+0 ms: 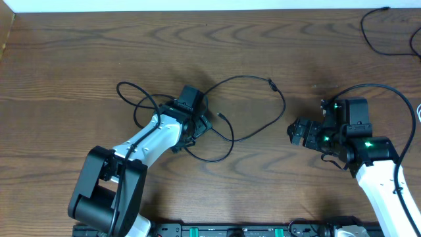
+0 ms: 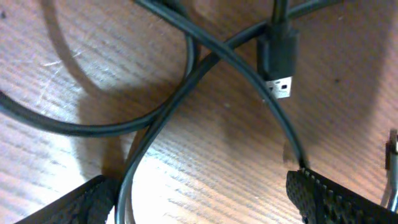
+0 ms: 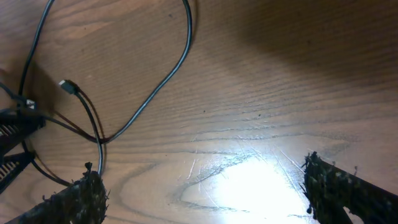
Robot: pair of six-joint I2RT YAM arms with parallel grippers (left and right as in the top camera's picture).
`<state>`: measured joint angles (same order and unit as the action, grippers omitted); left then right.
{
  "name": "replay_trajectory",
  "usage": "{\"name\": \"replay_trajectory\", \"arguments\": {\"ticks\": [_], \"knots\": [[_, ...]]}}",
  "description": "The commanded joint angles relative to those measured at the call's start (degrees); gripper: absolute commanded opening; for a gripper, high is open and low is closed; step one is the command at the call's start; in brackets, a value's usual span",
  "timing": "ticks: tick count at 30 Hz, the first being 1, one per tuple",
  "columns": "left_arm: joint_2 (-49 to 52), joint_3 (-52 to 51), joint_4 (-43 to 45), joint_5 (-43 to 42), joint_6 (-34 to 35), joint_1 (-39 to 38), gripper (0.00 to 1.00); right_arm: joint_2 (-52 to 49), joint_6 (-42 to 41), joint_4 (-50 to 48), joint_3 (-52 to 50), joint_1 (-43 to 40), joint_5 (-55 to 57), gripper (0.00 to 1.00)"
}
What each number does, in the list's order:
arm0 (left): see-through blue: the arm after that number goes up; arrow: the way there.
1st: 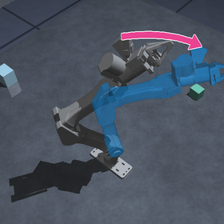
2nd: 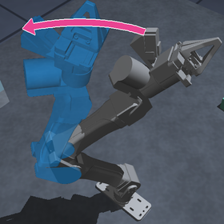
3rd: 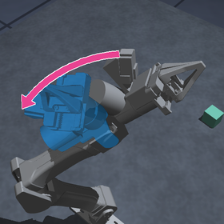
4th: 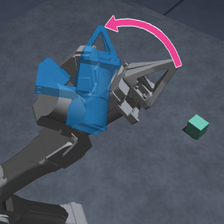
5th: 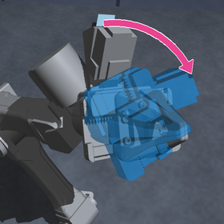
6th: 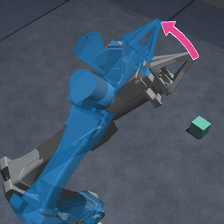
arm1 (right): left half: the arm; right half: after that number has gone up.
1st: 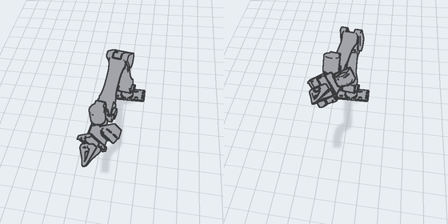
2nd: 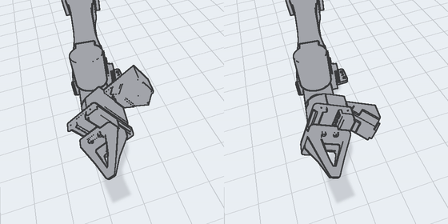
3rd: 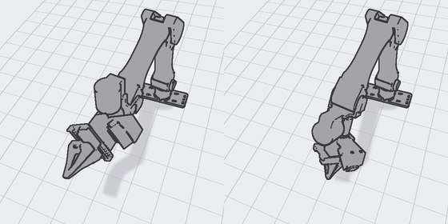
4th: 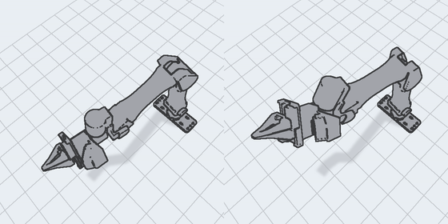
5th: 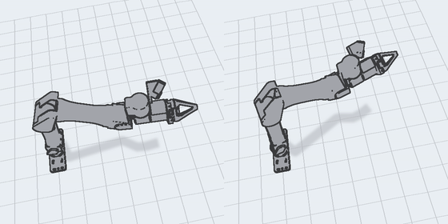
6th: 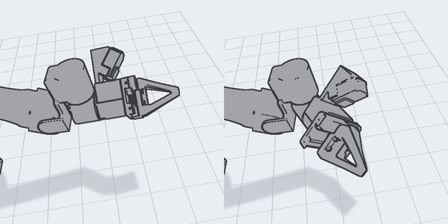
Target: Untangle cables
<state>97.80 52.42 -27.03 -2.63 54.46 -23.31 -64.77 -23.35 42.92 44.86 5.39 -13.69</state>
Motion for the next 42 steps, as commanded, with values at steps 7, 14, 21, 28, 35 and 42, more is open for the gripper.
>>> {"name": "replay_trajectory", "arguments": {"ticks": [7,14,21,28,35,42], "knots": [[0.66,-0.59,0.98,-7.89,0.66,0.15,0.93,-0.13,1.16,-1.11,-1.05,-0.09,0.07,0.99],[0.66,-0.59,4.74,-7.15,0.74,0.22,0.93,-0.17,1.14,-4.59,-3.23,-0.09,0.02,0.99],[0.68,-0.68,4.76,2.43,1.18,0.22,0.93,-1.25,1.14,-5.01,-3.52,-0.09,0.04,0.99],[0.70,-1.01,4.66,6.80,2.03,0.22,0.93,-1.90,1.11,-6.14,-3.52,-0.09,0.04,0.99],[0.70,-1.40,4.72,6.75,3.32,0.17,0.82,-1.90,1.14,-6.12,-3.52,-0.09,0.04,0.99],[2.12,-1.64,5.07,6.75,3.28,0.09,0.77,-1.90,1.14,-6.08,-3.52,-0.09,0.02,0.99]]}}
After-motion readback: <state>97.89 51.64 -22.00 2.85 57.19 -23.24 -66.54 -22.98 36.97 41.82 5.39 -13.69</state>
